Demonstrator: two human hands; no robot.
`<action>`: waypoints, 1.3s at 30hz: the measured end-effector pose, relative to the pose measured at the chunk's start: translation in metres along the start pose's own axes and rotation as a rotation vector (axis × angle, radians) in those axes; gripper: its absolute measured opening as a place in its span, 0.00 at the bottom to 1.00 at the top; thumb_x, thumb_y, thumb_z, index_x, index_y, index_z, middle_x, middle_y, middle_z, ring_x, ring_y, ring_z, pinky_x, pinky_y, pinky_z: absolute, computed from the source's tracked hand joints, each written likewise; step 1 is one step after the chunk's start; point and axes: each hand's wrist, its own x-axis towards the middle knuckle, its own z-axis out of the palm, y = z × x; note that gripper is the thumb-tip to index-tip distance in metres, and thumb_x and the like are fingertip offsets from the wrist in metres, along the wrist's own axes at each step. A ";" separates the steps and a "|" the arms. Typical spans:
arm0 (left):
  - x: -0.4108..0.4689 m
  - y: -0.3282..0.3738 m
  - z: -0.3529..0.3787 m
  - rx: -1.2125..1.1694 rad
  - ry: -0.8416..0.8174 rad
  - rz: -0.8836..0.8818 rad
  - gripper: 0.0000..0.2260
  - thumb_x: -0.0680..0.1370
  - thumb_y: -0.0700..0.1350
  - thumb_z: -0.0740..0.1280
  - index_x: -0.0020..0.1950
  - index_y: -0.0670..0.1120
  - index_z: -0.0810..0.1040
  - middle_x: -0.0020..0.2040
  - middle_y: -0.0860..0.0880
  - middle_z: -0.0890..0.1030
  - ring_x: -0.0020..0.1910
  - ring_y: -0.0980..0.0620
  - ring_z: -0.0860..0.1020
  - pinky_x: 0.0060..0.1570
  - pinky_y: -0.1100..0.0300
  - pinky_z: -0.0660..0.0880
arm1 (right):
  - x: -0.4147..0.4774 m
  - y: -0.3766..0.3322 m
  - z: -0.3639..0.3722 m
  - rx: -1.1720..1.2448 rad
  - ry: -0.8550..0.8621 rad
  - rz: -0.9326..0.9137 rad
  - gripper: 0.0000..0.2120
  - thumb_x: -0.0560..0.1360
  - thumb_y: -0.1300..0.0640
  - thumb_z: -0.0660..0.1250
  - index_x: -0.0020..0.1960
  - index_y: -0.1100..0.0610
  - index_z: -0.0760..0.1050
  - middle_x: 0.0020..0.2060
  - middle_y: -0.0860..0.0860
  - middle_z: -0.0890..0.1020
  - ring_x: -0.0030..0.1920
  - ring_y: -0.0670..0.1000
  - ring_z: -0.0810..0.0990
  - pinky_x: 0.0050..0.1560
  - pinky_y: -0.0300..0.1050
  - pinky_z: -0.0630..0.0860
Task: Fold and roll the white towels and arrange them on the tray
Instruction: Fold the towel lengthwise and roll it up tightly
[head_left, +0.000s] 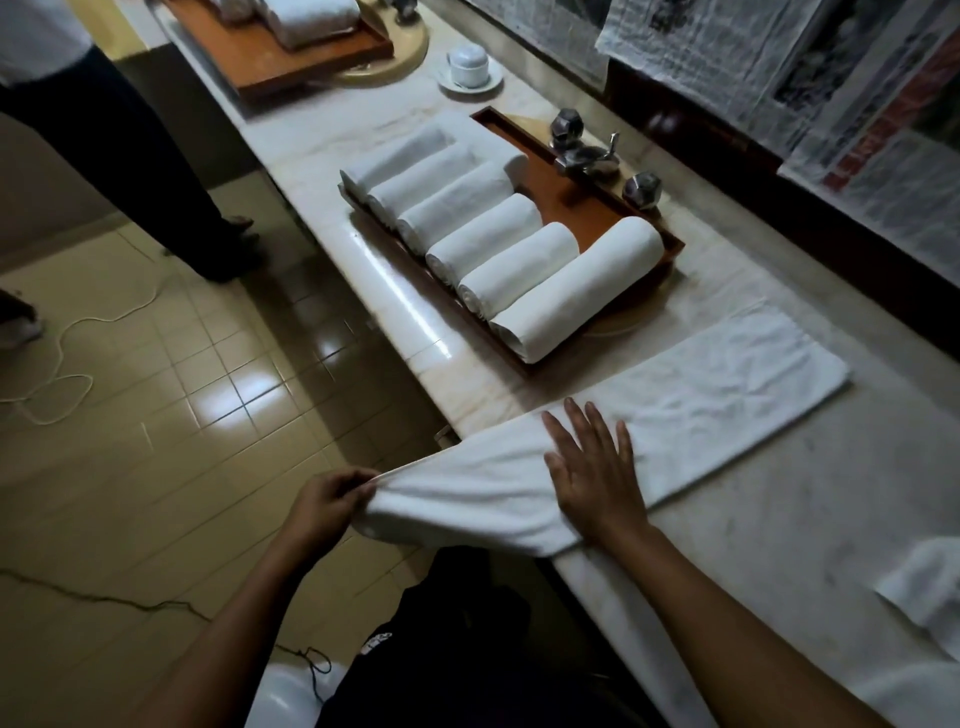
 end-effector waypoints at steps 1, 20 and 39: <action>-0.001 -0.003 -0.001 0.012 -0.017 0.005 0.09 0.78 0.34 0.70 0.49 0.47 0.87 0.43 0.56 0.87 0.40 0.63 0.80 0.44 0.63 0.75 | 0.000 0.000 -0.001 0.001 -0.004 0.001 0.27 0.83 0.43 0.52 0.81 0.43 0.60 0.82 0.48 0.58 0.82 0.53 0.55 0.79 0.64 0.51; 0.015 0.090 0.091 0.313 0.169 0.489 0.11 0.74 0.34 0.70 0.53 0.47 0.84 0.50 0.49 0.82 0.51 0.50 0.77 0.47 0.59 0.70 | 0.007 0.025 -0.022 0.104 0.039 0.147 0.25 0.80 0.47 0.54 0.74 0.50 0.73 0.75 0.55 0.71 0.78 0.58 0.64 0.74 0.67 0.59; 0.114 0.208 0.255 0.802 -0.509 1.114 0.27 0.86 0.56 0.48 0.84 0.53 0.50 0.84 0.49 0.47 0.83 0.47 0.42 0.80 0.49 0.39 | 0.074 0.152 -0.077 0.161 0.033 0.528 0.25 0.85 0.50 0.56 0.82 0.46 0.60 0.83 0.53 0.56 0.83 0.55 0.48 0.79 0.62 0.47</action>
